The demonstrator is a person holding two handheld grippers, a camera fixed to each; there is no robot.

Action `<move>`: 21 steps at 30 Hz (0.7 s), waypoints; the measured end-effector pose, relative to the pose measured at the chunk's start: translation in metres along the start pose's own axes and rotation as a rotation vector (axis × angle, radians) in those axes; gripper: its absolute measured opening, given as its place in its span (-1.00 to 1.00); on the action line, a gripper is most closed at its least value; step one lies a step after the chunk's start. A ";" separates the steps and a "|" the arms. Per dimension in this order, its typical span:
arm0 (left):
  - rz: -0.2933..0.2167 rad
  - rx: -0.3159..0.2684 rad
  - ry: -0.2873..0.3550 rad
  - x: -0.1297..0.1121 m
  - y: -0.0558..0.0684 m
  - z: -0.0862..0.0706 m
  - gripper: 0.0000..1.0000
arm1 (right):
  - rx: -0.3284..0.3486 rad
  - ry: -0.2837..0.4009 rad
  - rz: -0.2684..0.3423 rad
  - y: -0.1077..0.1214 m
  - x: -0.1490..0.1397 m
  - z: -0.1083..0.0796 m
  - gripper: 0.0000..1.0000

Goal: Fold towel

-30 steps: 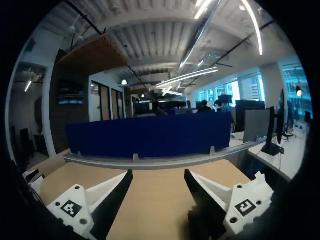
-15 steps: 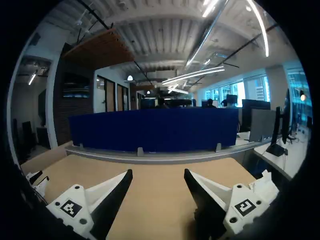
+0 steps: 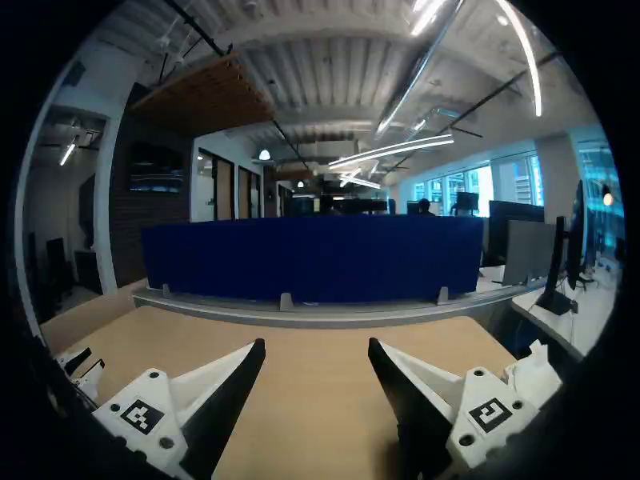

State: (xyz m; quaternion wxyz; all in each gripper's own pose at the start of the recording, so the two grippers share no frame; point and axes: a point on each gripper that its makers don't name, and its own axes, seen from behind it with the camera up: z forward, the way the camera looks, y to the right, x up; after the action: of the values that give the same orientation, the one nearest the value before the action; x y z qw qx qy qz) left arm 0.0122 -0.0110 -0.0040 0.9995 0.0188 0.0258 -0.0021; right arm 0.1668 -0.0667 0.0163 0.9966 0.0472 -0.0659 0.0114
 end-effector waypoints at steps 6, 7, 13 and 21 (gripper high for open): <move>0.001 0.000 -0.014 -0.002 0.003 0.002 0.76 | -0.002 0.003 0.010 0.002 0.000 0.002 1.00; 0.002 0.002 -0.019 -0.003 0.003 0.002 0.76 | 0.001 0.003 0.011 0.001 -0.001 0.002 1.00; 0.005 0.020 -0.050 -0.010 -0.002 0.003 0.76 | -0.001 0.011 0.012 0.003 0.002 0.003 1.00; 0.005 0.021 -0.053 -0.012 -0.002 0.002 0.77 | -0.014 0.057 0.013 0.018 0.021 -0.005 1.00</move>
State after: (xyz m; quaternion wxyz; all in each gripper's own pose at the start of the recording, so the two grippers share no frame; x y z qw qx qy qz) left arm 0.0008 -0.0130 -0.0016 0.9996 0.0290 -0.0005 -0.0003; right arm 0.1880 -0.0477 0.0163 0.9983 0.0392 -0.0380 0.0188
